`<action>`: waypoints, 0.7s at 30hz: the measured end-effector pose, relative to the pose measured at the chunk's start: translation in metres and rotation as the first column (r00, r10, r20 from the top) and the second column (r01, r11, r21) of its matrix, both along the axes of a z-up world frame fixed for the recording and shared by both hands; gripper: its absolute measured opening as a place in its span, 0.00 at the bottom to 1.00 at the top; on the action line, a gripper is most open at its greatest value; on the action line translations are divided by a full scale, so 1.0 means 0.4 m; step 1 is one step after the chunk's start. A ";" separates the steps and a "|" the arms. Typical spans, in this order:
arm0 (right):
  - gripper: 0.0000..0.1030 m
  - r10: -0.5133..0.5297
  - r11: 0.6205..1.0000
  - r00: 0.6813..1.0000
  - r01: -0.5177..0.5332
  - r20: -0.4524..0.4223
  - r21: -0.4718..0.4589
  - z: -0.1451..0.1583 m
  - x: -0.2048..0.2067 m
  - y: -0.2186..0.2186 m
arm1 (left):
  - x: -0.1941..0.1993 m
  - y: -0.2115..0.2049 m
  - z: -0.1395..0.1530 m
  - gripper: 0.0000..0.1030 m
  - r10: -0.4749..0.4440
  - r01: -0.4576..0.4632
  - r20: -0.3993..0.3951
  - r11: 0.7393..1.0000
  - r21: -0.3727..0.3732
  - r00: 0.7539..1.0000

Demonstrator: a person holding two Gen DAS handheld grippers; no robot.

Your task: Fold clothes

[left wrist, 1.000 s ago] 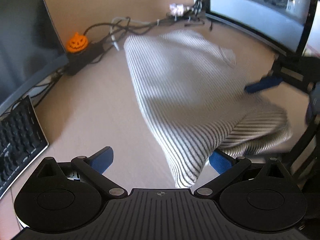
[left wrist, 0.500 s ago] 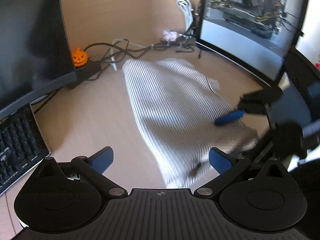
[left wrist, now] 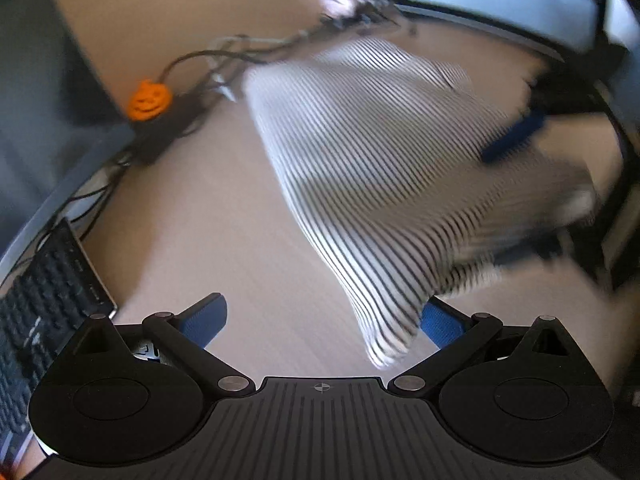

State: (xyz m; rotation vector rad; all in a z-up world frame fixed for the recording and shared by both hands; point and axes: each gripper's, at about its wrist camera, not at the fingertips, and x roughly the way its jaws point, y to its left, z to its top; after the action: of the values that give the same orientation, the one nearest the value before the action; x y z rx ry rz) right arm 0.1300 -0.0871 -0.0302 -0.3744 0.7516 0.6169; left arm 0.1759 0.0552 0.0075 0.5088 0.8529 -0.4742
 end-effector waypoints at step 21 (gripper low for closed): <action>0.41 -0.173 0.980 0.977 0.183 -0.126 0.078 0.000 0.125 -0.165 | -0.002 -0.060 0.031 1.00 -0.327 0.321 0.153 0.945 0.068 0.932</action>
State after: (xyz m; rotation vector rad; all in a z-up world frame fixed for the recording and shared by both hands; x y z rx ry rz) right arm 0.1799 -0.1530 -0.0304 -0.1861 0.8586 0.5047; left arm 0.1749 0.0314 0.0201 0.7226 0.6232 -0.7088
